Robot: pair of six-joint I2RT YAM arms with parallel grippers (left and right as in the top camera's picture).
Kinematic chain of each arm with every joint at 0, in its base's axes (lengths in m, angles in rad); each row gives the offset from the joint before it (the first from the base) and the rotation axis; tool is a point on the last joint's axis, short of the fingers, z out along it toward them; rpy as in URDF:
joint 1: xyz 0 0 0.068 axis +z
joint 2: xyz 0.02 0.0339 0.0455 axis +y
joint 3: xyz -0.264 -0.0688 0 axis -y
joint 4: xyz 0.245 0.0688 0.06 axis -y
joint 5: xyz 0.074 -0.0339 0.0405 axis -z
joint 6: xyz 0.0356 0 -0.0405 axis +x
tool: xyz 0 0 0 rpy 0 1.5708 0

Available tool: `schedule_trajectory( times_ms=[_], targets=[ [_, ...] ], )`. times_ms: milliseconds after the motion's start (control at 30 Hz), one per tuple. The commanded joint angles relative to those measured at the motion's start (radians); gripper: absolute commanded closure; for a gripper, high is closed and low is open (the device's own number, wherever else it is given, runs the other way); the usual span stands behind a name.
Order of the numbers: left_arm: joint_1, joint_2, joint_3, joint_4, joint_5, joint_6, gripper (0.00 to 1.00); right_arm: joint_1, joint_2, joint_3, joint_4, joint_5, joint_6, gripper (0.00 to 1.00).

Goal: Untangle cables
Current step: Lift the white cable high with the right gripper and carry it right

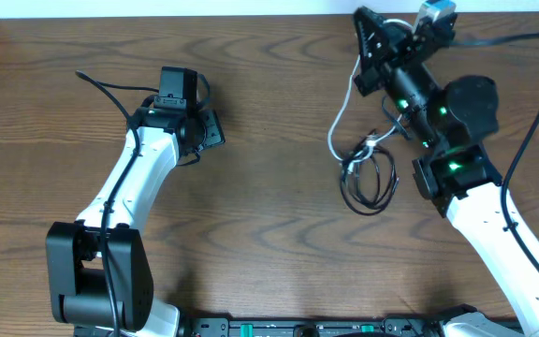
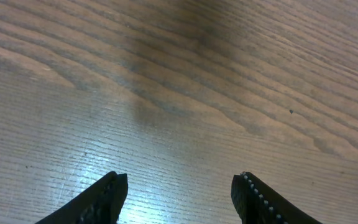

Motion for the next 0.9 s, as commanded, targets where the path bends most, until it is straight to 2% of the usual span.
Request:
schedule_trajectory(
  times_ms=[0,200,367,500,667,867],
  targets=[
    [0.004,0.008,-0.009,0.002,-0.013,-0.01,0.41,0.03,0.047,0.008,-0.073,0.035,0.197,0.99],
    [0.004,0.008,-0.009,0.001,-0.013,-0.01,0.41,0.066,0.108,0.008,-0.305,-0.205,-0.114,0.99],
    [0.004,0.008,-0.009,0.002,-0.013,-0.01,0.41,0.053,0.111,0.007,-0.554,-0.183,-0.201,0.99],
    [0.004,0.008,-0.009,0.002,-0.013,-0.01,0.41,0.045,0.112,0.006,-0.594,-0.183,-0.208,0.99],
    [0.004,0.008,-0.009,0.002,-0.013,-0.01,0.41,0.029,0.084,0.025,-0.525,-0.254,-0.22,0.99],
    [0.004,0.008,-0.009,0.001,-0.013,-0.01,0.41,0.032,-0.006,0.204,-0.521,-0.326,-0.263,0.99]
  ],
)
